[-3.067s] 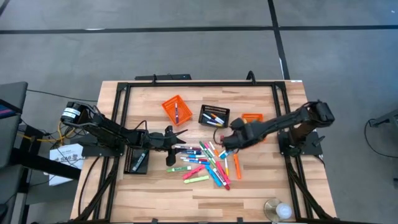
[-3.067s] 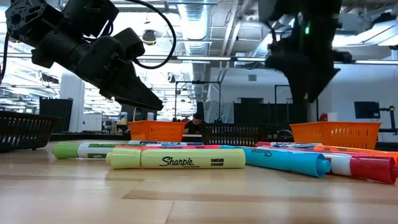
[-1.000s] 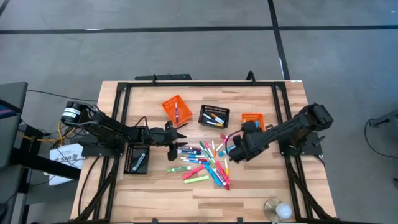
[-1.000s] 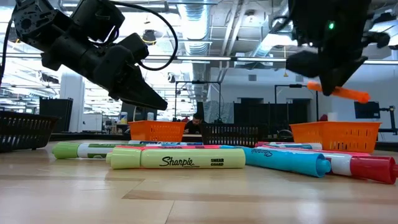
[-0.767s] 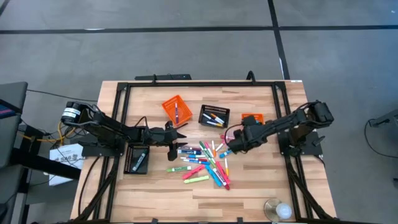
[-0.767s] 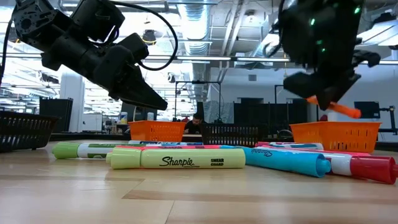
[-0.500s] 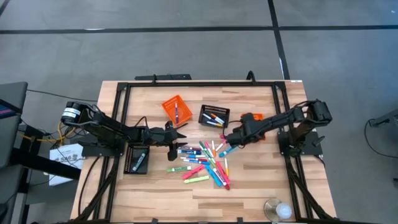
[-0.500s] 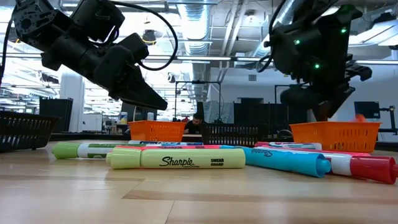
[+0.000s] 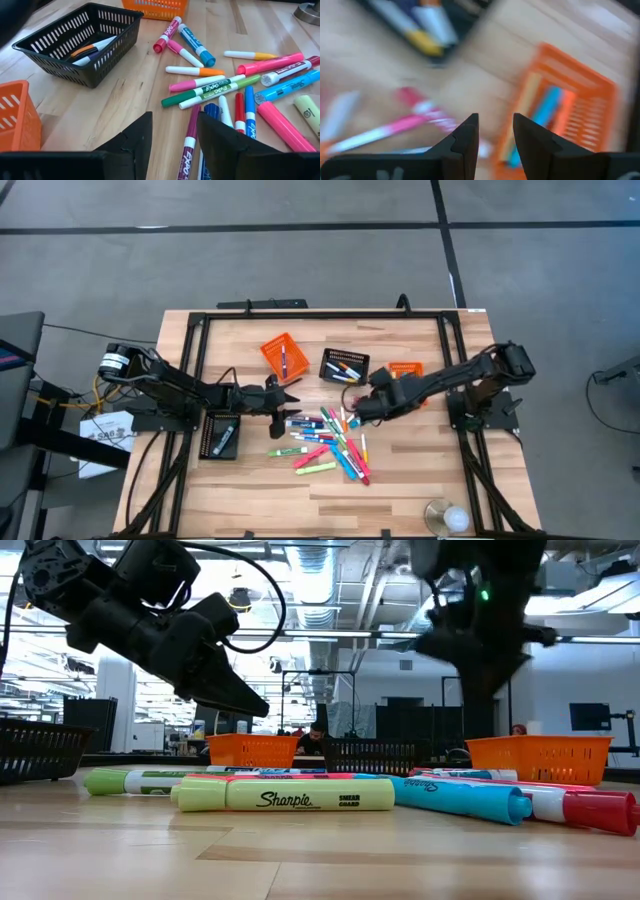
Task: Pick & Place Markers
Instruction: Put the light blue marker into the bottom black bin
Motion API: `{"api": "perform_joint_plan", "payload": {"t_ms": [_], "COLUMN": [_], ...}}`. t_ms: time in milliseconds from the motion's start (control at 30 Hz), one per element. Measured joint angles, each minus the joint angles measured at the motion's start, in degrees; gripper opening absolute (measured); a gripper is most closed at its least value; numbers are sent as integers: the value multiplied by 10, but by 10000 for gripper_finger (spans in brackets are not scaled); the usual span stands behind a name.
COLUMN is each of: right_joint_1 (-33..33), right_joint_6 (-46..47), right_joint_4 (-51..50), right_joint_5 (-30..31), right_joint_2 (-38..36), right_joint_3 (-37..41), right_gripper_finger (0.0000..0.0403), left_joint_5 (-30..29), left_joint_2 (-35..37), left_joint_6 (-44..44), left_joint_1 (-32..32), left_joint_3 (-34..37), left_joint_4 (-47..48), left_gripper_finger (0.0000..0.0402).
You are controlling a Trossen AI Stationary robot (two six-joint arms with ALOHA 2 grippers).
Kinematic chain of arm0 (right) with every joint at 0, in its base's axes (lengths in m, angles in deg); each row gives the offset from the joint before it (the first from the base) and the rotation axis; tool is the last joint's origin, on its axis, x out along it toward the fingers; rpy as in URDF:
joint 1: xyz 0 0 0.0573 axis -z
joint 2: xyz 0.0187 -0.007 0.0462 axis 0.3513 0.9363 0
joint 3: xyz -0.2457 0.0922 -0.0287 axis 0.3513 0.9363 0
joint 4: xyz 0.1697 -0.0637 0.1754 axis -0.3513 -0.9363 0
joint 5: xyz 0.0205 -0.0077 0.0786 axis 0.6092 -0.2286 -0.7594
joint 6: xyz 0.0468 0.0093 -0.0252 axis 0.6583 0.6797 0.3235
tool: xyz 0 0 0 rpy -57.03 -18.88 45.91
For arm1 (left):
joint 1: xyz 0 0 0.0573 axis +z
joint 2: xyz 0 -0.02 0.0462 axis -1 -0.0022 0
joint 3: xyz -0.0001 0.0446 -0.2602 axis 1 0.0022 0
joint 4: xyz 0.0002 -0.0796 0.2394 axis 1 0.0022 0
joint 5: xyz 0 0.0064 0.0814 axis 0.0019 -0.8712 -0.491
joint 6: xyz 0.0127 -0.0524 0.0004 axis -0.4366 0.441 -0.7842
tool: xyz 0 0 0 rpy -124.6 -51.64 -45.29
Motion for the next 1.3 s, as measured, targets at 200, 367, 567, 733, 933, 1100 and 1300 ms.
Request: {"api": "perform_joint_plan", "payload": {"t_ms": [200,367,567,733,933,1100,1300], "right_joint_1": [-65,-105,-118,-120,-111,-88,-56], "right_joint_6": [-176,-225,-187,-225,-234,-239,-279], "right_joint_4": [160,208,200,194,193,191,191], "right_joint_5": [-2,-11,-75,-74,-62,-82,-122], "right_joint_2": [0,0,0,0,0,0,0], "right_joint_3": [-13,7,8,8,8,8,8], "right_gripper_finger": [113,114,142,175,191,188,177], "left_joint_5": [0,0,0,0,0,0,0], "left_joint_2": [0,0,0,0,0,0,0], "left_joint_6": [0,0,0,0,0,1,1], "left_joint_1": [-11,-20,-21,-21,-21,-21,-21], "left_joint_3": [0,0,0,0,0,0,0], "left_joint_4": [0,0,0,0,0,0,0], "left_gripper_finger": [150,150,150,150,150,150,150]}}
